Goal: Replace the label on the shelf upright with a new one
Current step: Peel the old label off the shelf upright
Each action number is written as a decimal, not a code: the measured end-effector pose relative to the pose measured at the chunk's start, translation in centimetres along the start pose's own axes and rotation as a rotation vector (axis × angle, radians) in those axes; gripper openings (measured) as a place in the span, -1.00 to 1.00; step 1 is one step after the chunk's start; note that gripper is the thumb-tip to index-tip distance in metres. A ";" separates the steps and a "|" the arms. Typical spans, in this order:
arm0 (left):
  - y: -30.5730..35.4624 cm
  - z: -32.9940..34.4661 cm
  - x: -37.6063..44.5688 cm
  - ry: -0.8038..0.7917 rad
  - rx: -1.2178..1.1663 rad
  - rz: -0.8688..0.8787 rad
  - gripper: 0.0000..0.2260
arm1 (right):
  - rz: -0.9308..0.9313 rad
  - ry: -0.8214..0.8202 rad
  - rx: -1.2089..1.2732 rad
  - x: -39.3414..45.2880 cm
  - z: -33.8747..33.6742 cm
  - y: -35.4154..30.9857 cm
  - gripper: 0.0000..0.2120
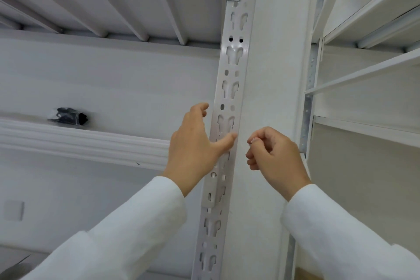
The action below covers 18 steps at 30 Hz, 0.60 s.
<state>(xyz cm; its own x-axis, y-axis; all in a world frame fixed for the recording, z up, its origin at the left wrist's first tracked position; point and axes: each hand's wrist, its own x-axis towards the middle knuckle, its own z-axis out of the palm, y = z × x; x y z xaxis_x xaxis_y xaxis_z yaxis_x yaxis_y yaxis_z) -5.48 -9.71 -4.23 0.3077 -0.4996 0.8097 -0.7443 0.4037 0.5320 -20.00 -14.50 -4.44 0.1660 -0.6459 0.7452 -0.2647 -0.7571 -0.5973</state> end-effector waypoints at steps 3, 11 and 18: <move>0.6 0.7 0.4 -0.050 0.009 -0.019 -0.39 | -0.044 -0.010 -0.041 -0.4 0.2 0.4 -0.81; 0.2 0.7 0.5 -0.072 0.010 0.019 -0.56 | -0.208 -0.017 -0.134 -1.2 0.4 0.8 -0.75; 0.0 0.7 0.7 -0.058 0.139 0.062 -0.66 | -0.117 -0.016 -0.029 -0.6 0.7 1.0 -0.67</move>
<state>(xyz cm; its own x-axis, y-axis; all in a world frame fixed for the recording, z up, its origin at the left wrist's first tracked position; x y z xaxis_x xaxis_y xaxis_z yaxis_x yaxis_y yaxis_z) -5.64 -10.58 -3.83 0.2271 -0.5221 0.8221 -0.8367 0.3274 0.4391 -19.74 -14.96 -5.71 0.2128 -0.5550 0.8042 -0.2696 -0.8245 -0.4976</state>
